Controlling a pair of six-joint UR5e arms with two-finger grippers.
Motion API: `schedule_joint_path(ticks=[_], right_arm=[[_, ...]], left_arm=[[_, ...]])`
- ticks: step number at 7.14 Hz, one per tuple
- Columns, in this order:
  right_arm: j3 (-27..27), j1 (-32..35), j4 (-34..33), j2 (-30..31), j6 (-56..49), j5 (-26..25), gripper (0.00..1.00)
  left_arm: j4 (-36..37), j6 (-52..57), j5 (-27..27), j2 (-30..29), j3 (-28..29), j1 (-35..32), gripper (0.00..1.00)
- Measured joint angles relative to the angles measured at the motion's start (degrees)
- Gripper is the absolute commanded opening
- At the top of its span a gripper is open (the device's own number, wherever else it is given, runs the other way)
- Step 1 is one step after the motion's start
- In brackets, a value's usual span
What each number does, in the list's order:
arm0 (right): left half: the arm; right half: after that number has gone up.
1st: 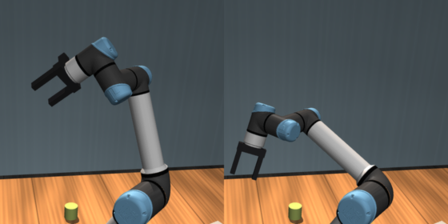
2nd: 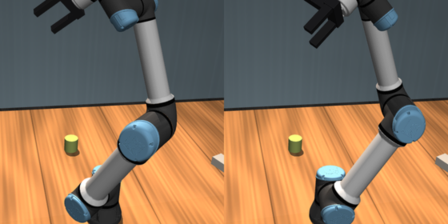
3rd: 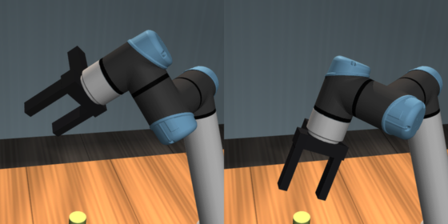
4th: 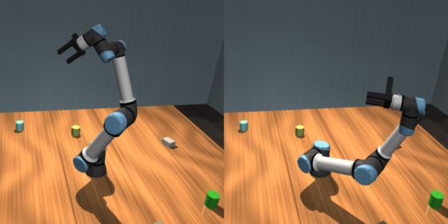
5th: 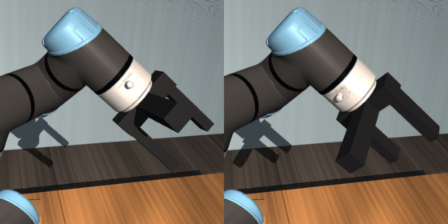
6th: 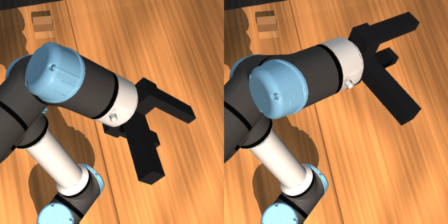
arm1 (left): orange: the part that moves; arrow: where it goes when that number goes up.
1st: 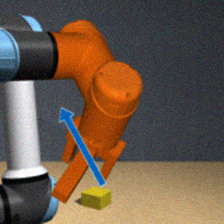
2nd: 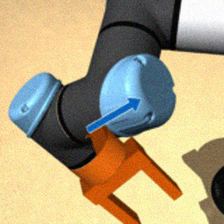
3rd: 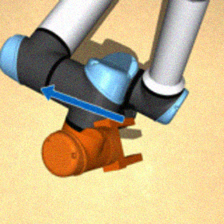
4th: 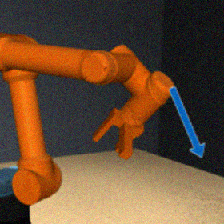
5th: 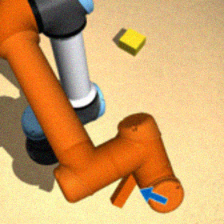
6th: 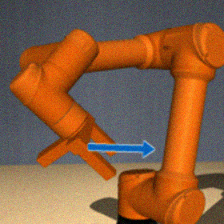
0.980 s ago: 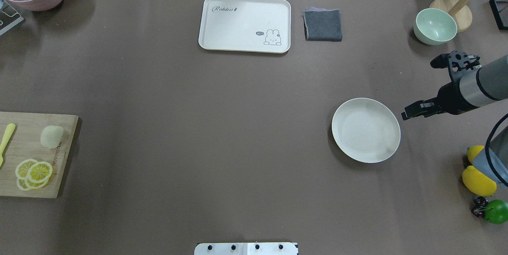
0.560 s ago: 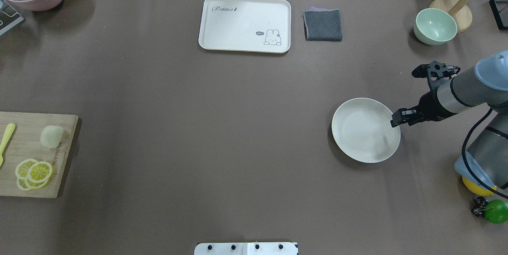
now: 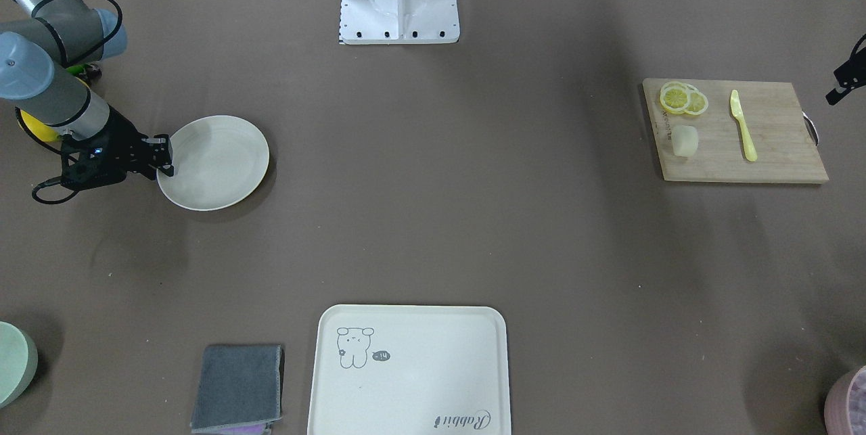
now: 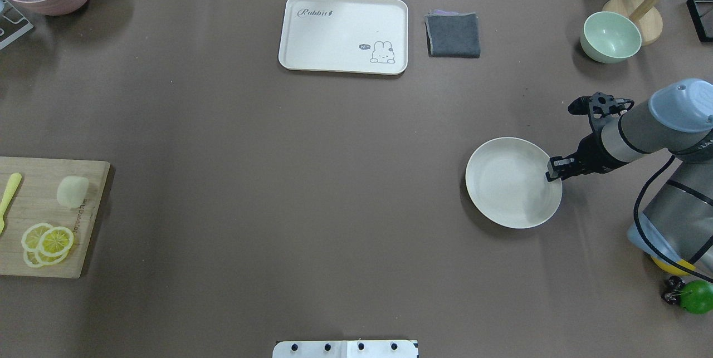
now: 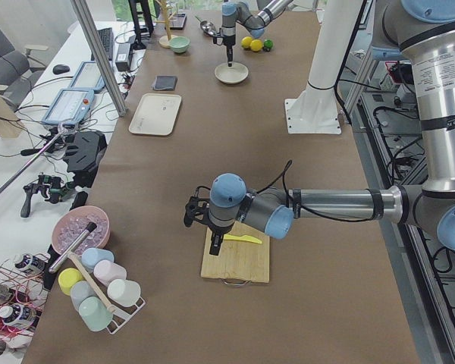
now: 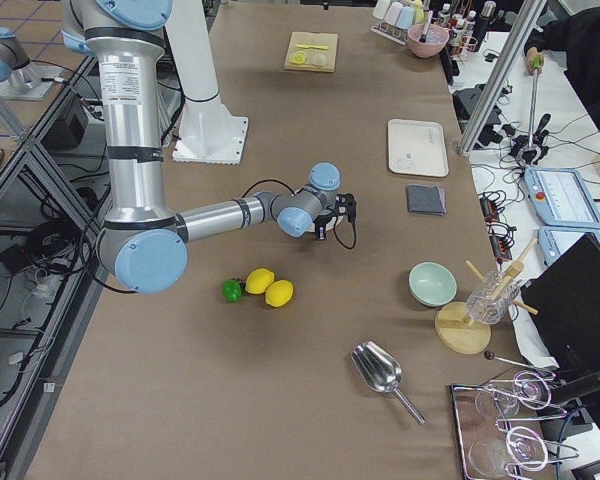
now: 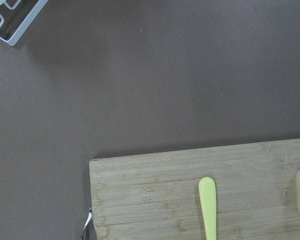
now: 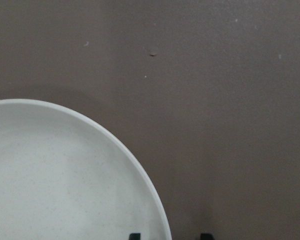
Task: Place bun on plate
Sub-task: 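Drag the white plate to center with right gripper while left reaches bun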
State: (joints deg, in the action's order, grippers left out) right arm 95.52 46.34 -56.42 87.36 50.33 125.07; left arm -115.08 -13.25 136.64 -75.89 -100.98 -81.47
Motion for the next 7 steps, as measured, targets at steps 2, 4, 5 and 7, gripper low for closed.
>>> schedule_joint_path(ticks=[2, 4, 5, 7], right_arm=[[0.9, 0.0, 0.42, -1.51, 3.71, 0.37, 0.0], [1.75, -0.5, 0.45, -7.98, 13.45, 1.37, 0.0], [1.97, -1.67, 0.49, -11.08, 18.15, 1.54, 0.0], [2.36, -6.25, 0.57, -16.36, 26.97, -0.15, 0.0]], left_arm=[[-0.02, -0.06, -0.06, -0.18, 0.0, 0.0, 0.98], [0.1, -3.7, -0.61, -1.63, 0.12, 1.0, 0.97], [-0.53, -8.14, -1.55, -2.69, 0.18, 3.79, 0.97], [-5.71, -19.55, -5.66, -4.11, 0.7, 11.47, 0.97]])
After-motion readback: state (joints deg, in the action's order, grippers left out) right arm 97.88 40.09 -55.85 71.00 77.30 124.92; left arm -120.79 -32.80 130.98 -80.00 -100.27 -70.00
